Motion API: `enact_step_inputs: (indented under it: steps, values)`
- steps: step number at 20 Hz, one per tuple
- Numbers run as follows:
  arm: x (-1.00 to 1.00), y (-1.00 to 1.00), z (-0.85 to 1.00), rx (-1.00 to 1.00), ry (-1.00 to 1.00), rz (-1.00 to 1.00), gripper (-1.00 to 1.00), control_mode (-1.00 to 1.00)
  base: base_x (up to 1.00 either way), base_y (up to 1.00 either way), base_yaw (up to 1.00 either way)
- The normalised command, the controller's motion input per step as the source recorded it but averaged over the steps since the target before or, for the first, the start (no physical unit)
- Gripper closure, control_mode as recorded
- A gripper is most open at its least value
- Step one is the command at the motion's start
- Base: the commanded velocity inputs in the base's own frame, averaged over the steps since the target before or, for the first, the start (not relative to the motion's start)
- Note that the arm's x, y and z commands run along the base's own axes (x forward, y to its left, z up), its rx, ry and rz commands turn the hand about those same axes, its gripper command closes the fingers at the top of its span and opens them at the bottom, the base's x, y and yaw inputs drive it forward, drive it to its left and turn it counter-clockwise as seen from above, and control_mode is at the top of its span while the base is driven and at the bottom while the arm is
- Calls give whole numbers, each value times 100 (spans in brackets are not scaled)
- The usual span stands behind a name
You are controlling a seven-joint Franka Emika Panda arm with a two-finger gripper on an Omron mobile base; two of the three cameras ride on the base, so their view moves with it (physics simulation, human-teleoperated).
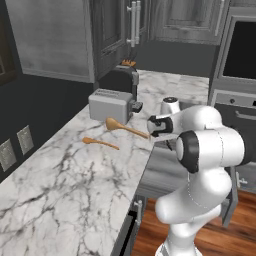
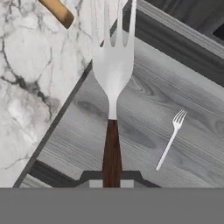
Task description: Organize the utensils by type. Pick up the wooden spoons from the counter and place them in the open cabinet. Then pick up the metallic utensils from the counter and place them in the open drawer.
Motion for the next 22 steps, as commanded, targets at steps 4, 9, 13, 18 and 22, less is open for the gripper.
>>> enact_step_inputs:
  steps: [4,9,13,18,22]
  values:
    - [0,-39,0,4,1,-40,100,-100,0,0,0]
    - [0,-35,0,7,-2,-38,100,-100,0,0,0]
    - [-2,-30,-4,7,-3,-14,100,-100,0,0,0]
    - [-1,-27,-27,2,-1,-4,100,-100,0,0,0]
    - [-4,-39,-20,0,2,0,100,-100,0,0,0]
